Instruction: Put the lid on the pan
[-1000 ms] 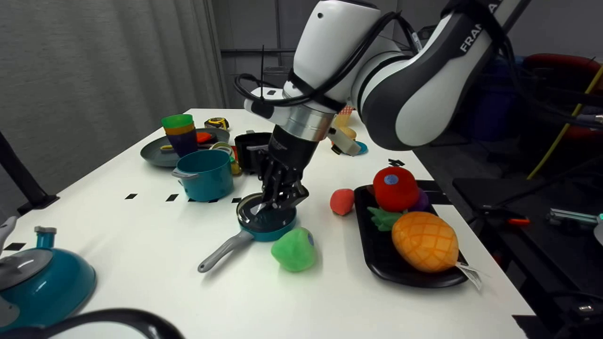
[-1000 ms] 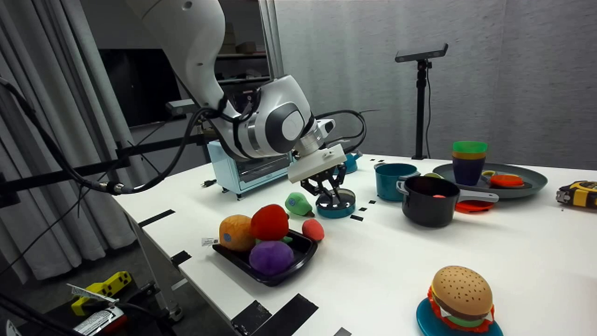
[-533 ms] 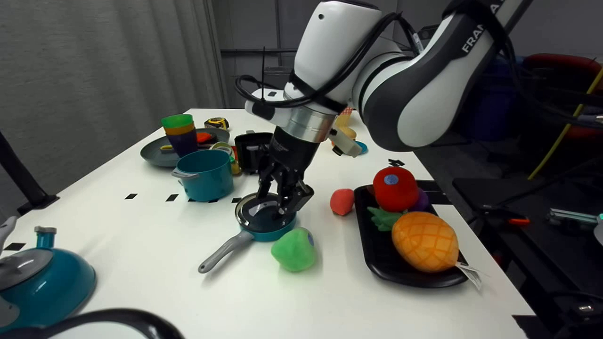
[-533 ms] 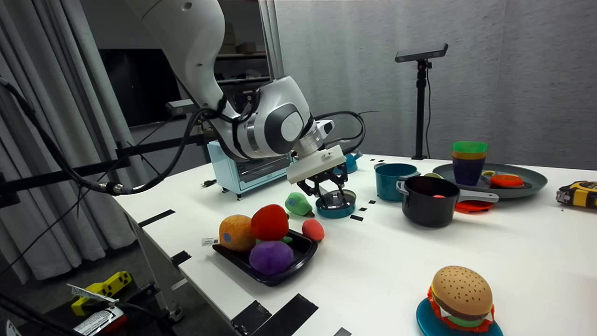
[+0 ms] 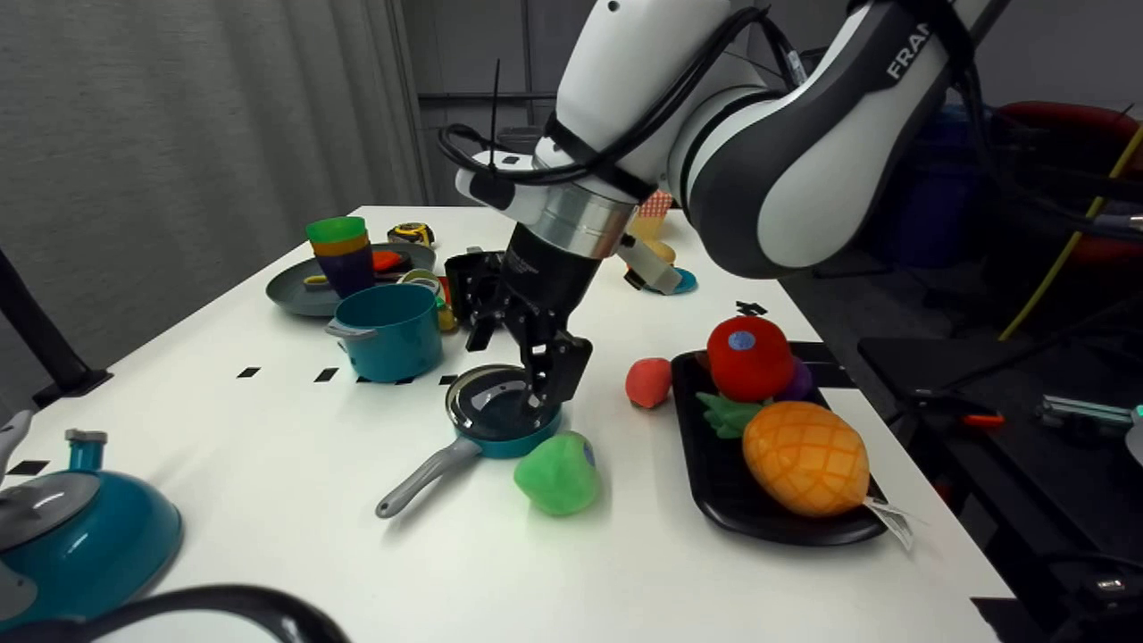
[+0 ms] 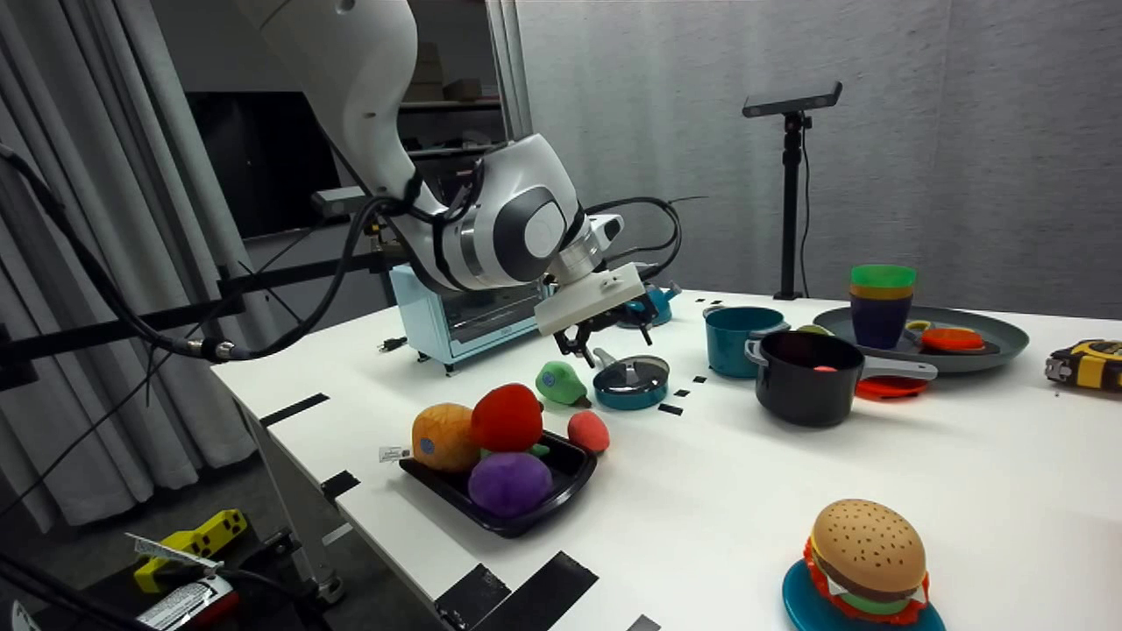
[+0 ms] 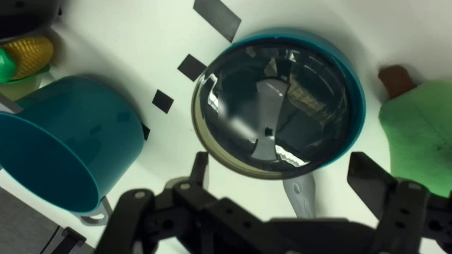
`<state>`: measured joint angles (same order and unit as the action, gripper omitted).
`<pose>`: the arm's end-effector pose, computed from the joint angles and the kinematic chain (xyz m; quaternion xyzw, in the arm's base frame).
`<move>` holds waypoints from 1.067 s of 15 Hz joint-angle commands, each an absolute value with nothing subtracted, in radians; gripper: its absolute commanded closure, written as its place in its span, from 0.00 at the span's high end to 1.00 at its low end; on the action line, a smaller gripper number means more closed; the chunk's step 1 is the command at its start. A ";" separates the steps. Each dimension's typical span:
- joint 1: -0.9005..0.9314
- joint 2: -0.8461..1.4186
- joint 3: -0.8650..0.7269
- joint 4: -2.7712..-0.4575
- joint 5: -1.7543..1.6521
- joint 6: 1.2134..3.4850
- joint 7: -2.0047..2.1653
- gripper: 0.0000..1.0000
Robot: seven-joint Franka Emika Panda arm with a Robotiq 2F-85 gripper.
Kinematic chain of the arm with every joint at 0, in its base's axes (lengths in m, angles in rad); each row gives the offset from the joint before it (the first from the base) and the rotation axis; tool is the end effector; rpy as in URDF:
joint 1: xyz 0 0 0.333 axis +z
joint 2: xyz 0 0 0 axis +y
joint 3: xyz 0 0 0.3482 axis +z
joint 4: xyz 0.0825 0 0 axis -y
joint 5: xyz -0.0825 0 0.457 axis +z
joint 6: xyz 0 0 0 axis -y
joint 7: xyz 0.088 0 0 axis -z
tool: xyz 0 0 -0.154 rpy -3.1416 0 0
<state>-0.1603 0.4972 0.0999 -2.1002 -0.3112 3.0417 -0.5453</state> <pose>0.6893 -0.0191 0.1511 0.9043 0.3636 0.2036 0.0925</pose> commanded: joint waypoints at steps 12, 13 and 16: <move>-0.228 0.295 0.183 -2.201 -0.085 3.031 -0.364 1.00; -0.231 0.282 0.184 -2.208 -0.069 3.027 -0.339 1.00; -0.226 0.239 0.177 -2.226 -0.036 3.017 -0.272 1.00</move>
<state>-0.2260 0.3148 0.1798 -2.1814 -0.0790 3.0584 -0.3317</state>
